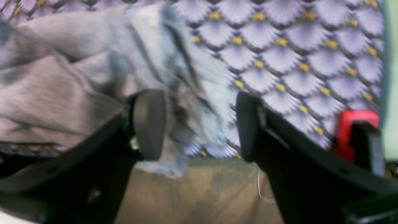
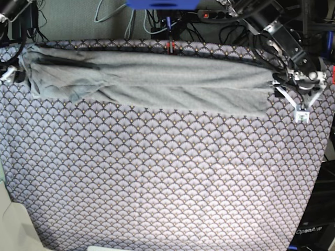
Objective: Fold the T-shirt properly
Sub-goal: 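Lower both grippers onto the two ends of the grey shirt band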
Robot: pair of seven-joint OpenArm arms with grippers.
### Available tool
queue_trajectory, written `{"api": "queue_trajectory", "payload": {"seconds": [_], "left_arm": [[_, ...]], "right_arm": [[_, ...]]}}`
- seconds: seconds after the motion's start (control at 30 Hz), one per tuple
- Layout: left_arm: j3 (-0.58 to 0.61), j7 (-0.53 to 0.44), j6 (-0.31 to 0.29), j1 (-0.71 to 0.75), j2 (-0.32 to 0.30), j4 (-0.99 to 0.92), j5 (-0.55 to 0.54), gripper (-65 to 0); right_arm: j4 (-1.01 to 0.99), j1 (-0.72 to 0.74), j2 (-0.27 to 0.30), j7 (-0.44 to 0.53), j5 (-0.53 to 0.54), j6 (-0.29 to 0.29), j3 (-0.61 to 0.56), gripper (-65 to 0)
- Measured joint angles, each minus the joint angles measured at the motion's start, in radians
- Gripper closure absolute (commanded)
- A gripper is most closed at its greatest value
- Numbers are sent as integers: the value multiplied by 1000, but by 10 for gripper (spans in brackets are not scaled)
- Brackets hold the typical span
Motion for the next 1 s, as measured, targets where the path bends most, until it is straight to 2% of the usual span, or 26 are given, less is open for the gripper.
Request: {"api": "queue_trajectory", "payload": {"seconds": [0.27,0.47,0.53,0.6,0.67,1.0], "left_arm": [[0,1,0,-14,0,0,3,-412],[0,-3,0,-37,5,-18,3,-410],[0,1,0,-45,8,-48,4,-410],[0,3,0,-51,13,-75,3,-410],[0,2,0,-51,12,-89,4,-410],[-3,10,0,-52,37,-98,4,-411]], "right_arm": [[-6,-3,-61,3,-5,-1,1,-385],[-105,-19,-50,73,-9,-1,-60,-366],[-159,-23,-51,135,-1,-4,-89,-333],[-217,-22,-23,182,5,-3,-126,-294],[-239,-22,-18,220,2,-5,-145,-261],[-248,-19,-8,228,-2,-8,-173,-244]]}}
